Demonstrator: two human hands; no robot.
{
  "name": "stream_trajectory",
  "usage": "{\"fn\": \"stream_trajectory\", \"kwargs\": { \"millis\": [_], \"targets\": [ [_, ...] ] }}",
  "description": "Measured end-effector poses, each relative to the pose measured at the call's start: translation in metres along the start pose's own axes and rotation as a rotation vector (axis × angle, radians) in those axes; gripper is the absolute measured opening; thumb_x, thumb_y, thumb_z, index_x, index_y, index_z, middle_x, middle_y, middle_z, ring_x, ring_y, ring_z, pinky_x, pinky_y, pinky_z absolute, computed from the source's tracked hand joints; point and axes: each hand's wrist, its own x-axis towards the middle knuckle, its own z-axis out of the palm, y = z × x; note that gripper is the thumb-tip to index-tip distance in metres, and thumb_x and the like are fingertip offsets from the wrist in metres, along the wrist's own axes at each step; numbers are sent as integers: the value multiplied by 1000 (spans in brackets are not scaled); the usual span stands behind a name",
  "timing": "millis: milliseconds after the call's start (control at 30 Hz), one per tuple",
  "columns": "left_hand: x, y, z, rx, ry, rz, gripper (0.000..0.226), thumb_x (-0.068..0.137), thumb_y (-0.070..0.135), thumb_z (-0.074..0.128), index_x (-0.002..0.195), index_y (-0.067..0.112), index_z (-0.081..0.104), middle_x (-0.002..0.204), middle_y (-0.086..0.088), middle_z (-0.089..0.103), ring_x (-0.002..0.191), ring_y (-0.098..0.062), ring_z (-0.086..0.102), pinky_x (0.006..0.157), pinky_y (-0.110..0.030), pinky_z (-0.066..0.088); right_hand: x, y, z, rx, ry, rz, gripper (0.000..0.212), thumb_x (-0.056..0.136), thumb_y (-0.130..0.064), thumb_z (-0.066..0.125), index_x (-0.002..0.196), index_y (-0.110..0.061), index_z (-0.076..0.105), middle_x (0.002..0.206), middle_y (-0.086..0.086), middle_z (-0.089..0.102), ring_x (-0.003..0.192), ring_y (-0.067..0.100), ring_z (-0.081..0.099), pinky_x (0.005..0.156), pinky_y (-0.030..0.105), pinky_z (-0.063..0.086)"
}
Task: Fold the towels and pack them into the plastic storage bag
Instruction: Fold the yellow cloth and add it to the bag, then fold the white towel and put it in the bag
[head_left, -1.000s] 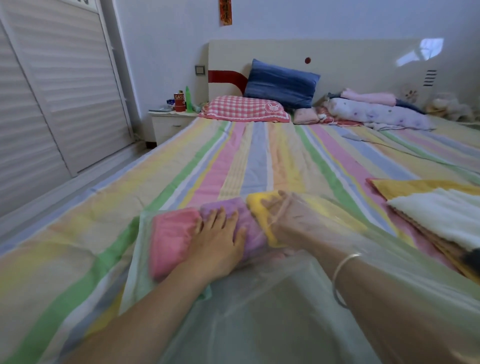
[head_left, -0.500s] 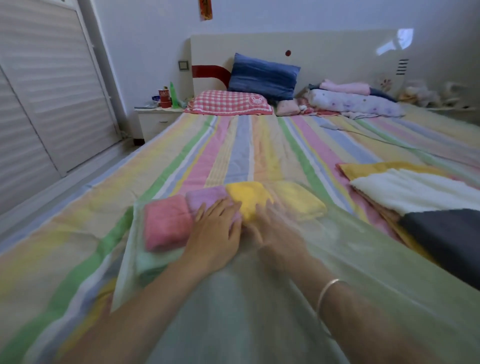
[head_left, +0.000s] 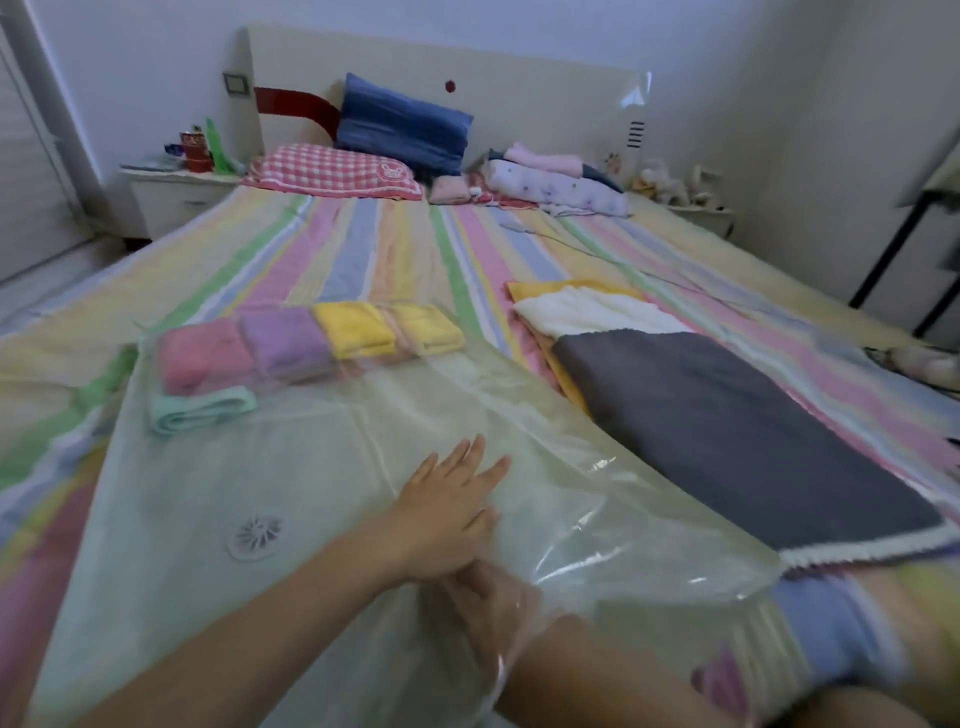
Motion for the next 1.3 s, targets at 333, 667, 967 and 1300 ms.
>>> {"fn": "stream_trajectory", "kwargs": {
  "millis": [333,667,967,1300],
  "targets": [
    [-64,31,50,68,9,37,90,62,87,-22,138,40,-32,159,1,-23,146,-17,-22,119,-42,-12,-76,-19,-76,278,290,104,12,91,-28,56,94,-26,68,70,-13,65,59,2,58,59,14,44],
    [-89,59,63,343,-107,240,110,68,82,50,147,46,-18,160,-10,-17,145,-38,-16,112,-64,-5,-66,105,-52,-74,483,641,31,89,-7,46,115,-22,54,119,1,54,110,25,49,77,34,43],
    [-59,73,2,183,-81,178,68,90,71,28,147,35,29,116,7,68,110,-21,57,108,-35,33,-71,142,-46,-157,325,629,27,86,-30,63,112,-24,59,115,-2,57,111,22,50,80,32,45],
    [-39,77,-8,133,-49,63,46,94,60,38,105,28,70,97,10,73,94,-12,62,79,-26,41,-66,160,-64,120,539,821,26,89,-38,56,74,-19,66,81,1,67,80,27,61,62,31,45]
  ]
}}
